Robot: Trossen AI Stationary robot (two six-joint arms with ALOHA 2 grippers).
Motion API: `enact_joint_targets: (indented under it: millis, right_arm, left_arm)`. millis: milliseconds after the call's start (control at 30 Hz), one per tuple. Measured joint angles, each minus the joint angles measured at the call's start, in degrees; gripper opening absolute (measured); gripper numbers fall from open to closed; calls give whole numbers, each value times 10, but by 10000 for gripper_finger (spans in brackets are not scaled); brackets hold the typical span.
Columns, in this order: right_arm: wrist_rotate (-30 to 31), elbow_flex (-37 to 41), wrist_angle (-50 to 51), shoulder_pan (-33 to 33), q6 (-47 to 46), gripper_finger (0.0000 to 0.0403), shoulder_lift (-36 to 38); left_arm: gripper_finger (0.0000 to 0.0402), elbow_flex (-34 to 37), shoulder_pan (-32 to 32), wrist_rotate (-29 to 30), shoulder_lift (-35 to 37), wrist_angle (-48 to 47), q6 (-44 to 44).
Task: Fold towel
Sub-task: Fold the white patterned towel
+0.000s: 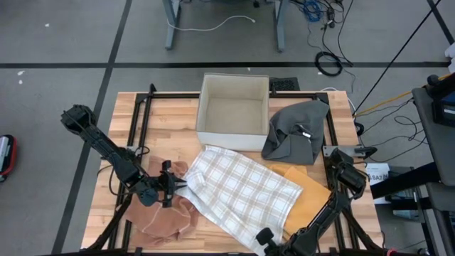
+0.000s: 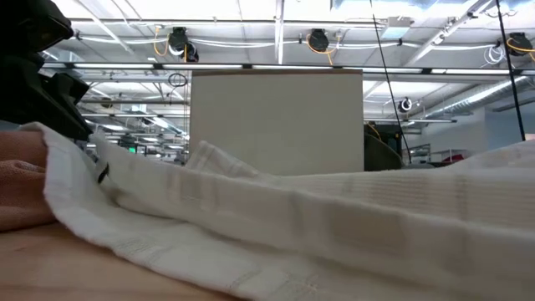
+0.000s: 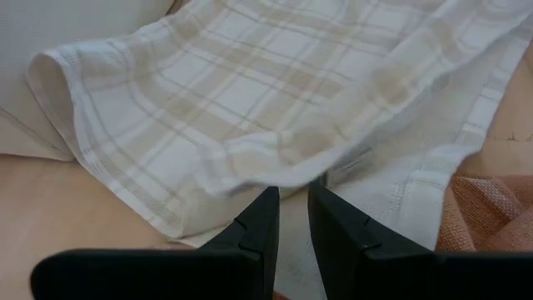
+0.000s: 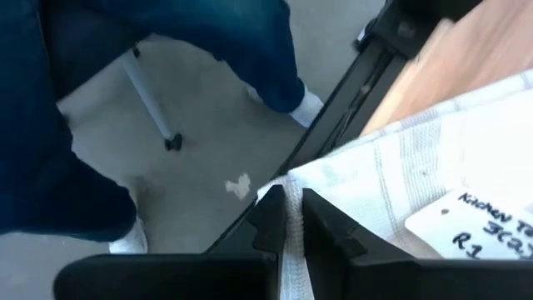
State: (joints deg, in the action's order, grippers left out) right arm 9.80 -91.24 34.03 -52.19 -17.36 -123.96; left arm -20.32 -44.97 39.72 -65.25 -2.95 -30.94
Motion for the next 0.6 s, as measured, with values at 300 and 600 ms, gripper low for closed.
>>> enact_joint_targets:
  millis: [300, 600]
  right_arm:
    - [1, 7, 4, -4, -5, 15, 0]
    - [-5, 34, -22, -3, -28, 63, 1]
  left_arm:
    - [74, 0, -1, -11, 0, 28, 44]
    - [74, 0, -1, -18, 0, 26, 45]
